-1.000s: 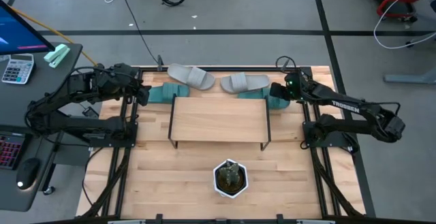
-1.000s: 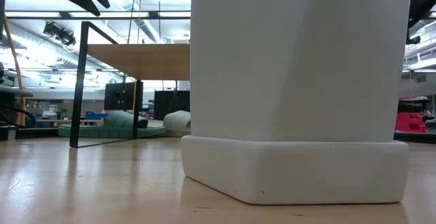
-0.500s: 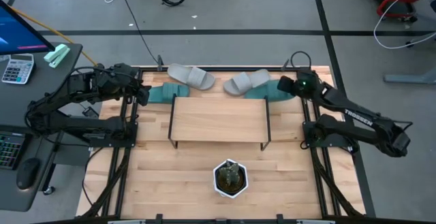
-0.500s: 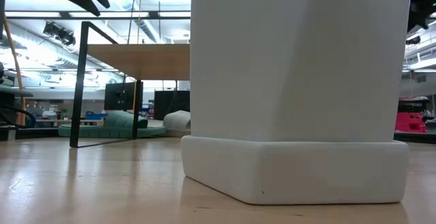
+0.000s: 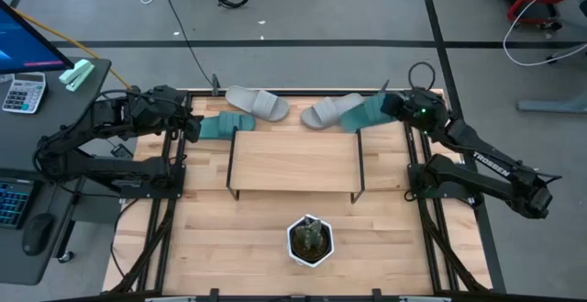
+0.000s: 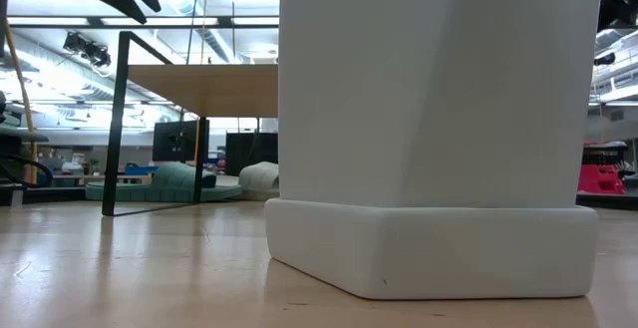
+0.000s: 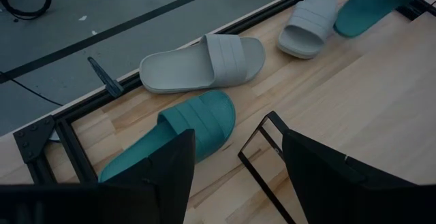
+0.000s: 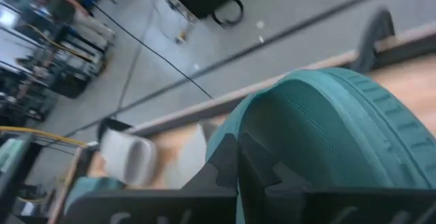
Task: Pick and place slides into the shelf
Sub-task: Put the right green slipper on the shelf
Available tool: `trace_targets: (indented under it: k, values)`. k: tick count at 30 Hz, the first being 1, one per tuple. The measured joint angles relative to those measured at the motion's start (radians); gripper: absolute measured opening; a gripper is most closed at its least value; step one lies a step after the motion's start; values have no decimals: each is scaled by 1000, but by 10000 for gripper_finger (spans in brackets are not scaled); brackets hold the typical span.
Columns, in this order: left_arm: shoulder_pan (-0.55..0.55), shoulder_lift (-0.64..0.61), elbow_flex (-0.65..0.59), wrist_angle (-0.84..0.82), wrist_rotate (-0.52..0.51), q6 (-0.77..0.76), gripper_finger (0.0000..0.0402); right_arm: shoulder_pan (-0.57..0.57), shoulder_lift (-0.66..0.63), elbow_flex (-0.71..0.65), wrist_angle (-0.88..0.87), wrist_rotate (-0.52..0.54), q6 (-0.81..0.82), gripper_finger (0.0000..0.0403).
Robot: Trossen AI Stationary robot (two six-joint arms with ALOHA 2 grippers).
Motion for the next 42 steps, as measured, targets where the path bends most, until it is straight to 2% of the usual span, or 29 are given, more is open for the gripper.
trace_targets:
  k: [9, 15, 23, 28, 34, 42]
  values:
    - [0, 0, 0, 0, 0, 0, 227, 0, 3, 179, 44, -30, -63, 1]
    - [0, 0, 0, 15, 20, 1, 227, 2, 43, 291, 121, -185, -62, 1]
    - [0, 6, 0, 211, 97, 49, 227, 8, 218, 505, 141, -408, -87, 1]
    - [0, 30, 0, 361, 205, 73, 227, 70, 353, 640, 171, -501, -143, 1]
    - [0, 82, 0, 461, 377, 79, 227, 151, 494, 774, 170, -612, -200, 1]
    - [0, 166, 0, 675, 623, 75, 227, 238, 600, 866, 171, -681, -237, 1]
